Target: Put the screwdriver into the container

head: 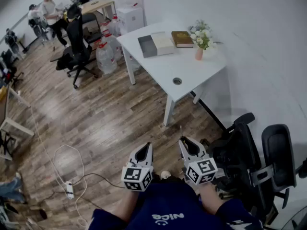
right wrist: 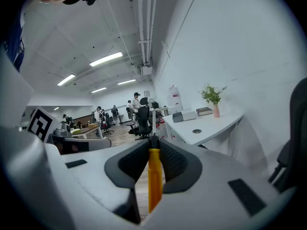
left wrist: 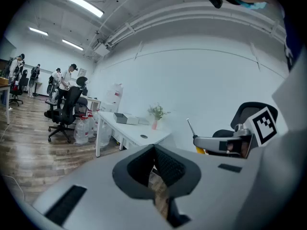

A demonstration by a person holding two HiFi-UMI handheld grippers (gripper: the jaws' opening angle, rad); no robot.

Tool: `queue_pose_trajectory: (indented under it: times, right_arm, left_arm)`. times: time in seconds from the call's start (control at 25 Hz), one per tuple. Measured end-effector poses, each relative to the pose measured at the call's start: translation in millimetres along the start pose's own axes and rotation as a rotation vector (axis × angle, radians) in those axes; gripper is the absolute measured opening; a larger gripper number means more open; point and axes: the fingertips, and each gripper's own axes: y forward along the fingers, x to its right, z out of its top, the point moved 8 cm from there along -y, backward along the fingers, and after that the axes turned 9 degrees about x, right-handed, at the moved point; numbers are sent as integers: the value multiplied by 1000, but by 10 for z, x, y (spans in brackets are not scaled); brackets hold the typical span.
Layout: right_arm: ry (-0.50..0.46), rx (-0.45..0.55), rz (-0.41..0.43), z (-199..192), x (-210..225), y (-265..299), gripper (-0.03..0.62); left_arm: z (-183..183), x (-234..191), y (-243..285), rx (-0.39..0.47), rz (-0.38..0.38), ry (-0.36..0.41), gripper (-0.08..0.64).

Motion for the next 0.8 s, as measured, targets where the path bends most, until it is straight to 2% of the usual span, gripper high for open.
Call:
queue_pose_trajectory:
  times: [0.28, 0.64, 0.8]
  right_arm:
    - [8, 10, -43, -23, -44, 141, 89]
    - [48, 29, -102, -92, -143, 536, 89]
    - [45, 36, -103, -121, -244, 694, 89]
  left_arm:
    - [52, -175, 38, 8, -13, 3, 17]
    - [175, -675, 185, 11, -30, 13, 17]
    - [190, -910, 235, 17, -9, -14, 17]
